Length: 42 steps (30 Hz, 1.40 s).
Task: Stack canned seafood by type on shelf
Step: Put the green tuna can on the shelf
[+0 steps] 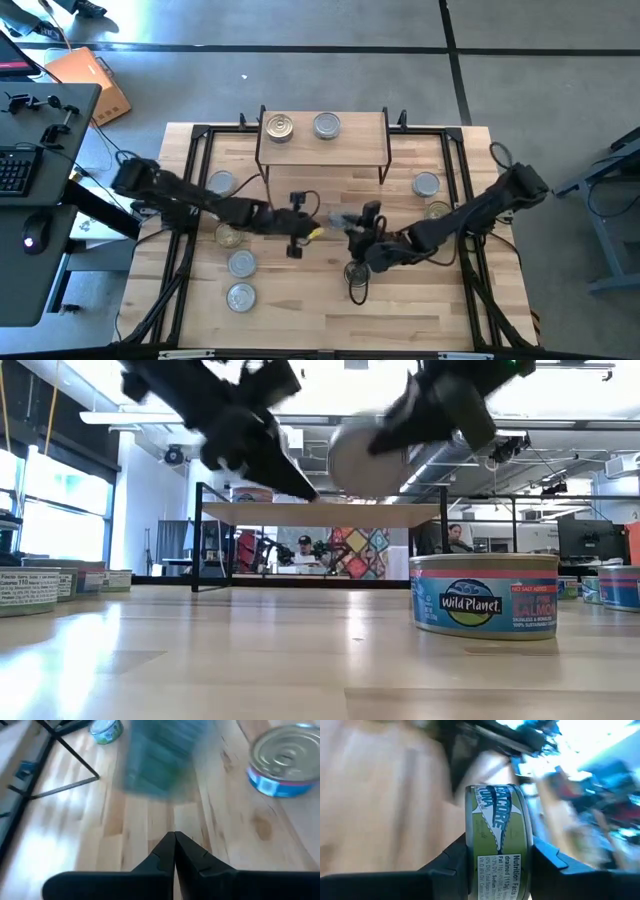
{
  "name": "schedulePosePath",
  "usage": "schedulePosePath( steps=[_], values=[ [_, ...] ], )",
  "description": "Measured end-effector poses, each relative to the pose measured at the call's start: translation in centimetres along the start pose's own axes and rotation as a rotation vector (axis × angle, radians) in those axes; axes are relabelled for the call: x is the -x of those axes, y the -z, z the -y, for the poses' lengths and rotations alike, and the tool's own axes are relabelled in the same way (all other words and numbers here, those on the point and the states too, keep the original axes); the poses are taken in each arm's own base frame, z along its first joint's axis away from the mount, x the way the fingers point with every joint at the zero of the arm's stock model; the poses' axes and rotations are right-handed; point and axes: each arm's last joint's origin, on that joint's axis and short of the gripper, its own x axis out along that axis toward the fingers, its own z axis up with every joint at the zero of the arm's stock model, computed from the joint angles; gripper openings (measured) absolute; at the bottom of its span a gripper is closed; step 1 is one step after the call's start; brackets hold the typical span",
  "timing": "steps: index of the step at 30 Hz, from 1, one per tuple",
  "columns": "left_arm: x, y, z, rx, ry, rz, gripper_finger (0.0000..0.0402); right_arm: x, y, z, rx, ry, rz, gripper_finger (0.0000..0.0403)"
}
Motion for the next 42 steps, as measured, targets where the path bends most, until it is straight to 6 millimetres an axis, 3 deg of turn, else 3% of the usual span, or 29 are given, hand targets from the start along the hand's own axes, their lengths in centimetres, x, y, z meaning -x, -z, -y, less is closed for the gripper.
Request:
schedulePosePath(
  steps=[4,8,13,21,30,38,42],
  values=[
    [2.9,-0.7,1.1,-0.027,-0.046,0.005,0.0,-0.4,-1.5,3.4,0.018,0.12,-0.098,0.0125],
    [4.8,-0.6,1.9,-0.033,-0.094,-0.03,0.0,-2.4,-1.8,7.6,-0.046,0.145,-0.201,0.0125],
    [6.3,0.1,2.8,-0.03,-0.197,-0.09,0.0,-5.3,0.6,11.6,0.001,0.175,-0.371,0.0125],
    [7.0,0.9,3.2,-0.022,-0.298,-0.143,0.0,-8.9,4.5,16.1,0.004,0.131,-0.498,0.0125],
    [7.7,1.0,2.6,0.033,-0.298,-0.118,0.0,-10.4,6.9,19.0,0.056,0.055,-0.526,0.0125],
    [8.0,3.8,1.0,0.16,-0.139,0.108,0.0,-11.1,7.6,20.2,0.054,0.016,-0.482,0.0125],
    [8.4,5.2,-0.1,0.212,-0.126,0.176,0.0,-12.0,8.1,20.0,0.053,0.01,-0.504,0.0152]
  ],
)
